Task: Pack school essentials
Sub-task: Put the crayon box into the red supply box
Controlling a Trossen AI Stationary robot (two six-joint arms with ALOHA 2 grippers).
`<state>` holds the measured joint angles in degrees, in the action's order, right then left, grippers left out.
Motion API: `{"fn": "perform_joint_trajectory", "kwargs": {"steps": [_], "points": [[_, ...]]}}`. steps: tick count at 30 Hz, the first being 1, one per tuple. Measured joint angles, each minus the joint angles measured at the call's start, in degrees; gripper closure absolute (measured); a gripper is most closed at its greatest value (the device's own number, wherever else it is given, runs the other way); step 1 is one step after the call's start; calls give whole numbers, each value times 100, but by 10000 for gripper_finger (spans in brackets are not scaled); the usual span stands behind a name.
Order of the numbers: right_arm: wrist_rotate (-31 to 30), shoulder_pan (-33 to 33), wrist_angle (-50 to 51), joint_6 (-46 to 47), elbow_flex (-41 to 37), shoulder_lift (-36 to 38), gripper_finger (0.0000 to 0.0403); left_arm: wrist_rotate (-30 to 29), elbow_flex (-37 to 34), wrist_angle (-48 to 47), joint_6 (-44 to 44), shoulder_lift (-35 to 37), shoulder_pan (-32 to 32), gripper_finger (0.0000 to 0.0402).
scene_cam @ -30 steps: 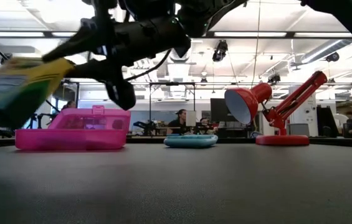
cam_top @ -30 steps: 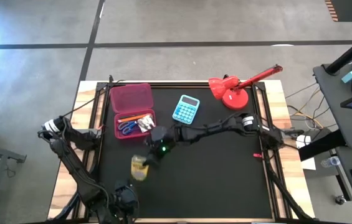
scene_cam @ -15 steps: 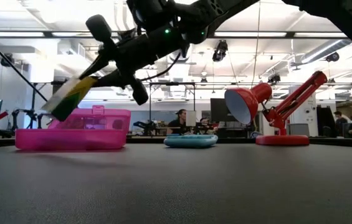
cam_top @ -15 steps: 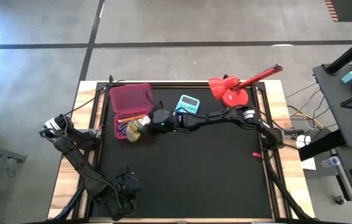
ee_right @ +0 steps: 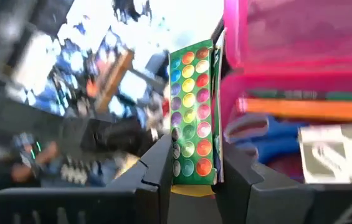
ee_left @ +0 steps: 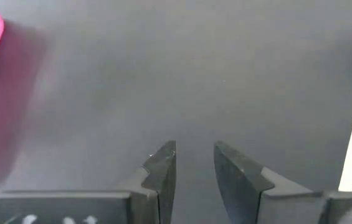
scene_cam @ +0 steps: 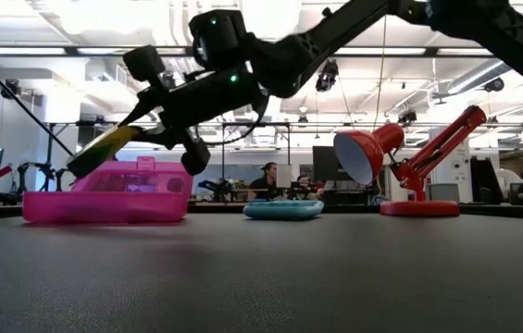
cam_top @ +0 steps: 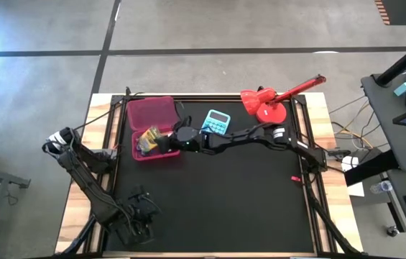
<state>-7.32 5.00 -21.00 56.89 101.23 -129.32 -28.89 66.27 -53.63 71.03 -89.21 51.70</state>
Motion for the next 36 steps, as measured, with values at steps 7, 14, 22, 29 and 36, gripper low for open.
{"fn": "perform_joint_trajectory", "kwargs": {"steps": [7,14,22,29,36], "points": [[-655,7,-318,420,0,-165,323,114,-6,2,208,2,3,311],[-566,2,-326,777,0,-400,319,141,-6,-36,216,2,4,311],[-466,-7,-350,654,1,-474,319,143,-6,-98,214,11,4,311],[-190,-7,-169,542,2,-474,319,143,-6,-98,214,11,2,311],[70,2,-162,255,2,-474,319,143,-6,-96,214,11,2,311]]}}
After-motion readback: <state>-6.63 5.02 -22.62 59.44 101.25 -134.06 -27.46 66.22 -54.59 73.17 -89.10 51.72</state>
